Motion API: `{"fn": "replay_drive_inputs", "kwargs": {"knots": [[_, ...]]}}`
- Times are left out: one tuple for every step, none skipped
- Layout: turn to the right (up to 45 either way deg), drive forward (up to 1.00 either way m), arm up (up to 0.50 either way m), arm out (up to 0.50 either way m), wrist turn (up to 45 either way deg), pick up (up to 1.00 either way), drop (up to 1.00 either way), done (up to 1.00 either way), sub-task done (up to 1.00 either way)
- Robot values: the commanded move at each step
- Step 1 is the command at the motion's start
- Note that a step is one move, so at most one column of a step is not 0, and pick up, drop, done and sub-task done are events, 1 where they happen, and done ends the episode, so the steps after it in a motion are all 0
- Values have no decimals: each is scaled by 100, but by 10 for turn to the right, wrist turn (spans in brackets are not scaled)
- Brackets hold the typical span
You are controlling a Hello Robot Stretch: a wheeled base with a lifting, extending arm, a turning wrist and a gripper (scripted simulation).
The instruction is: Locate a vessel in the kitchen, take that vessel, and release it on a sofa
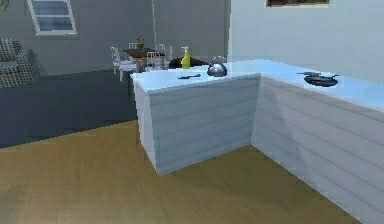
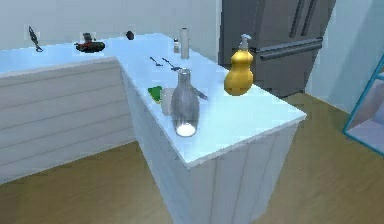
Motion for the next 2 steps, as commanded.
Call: {"fn": "replay_drive_inputs", "kwargs": {"knots": [[0, 0, 50, 0, 0, 0, 0, 0, 0], [0, 0, 38, 0, 0, 0, 0, 0, 0]]}}
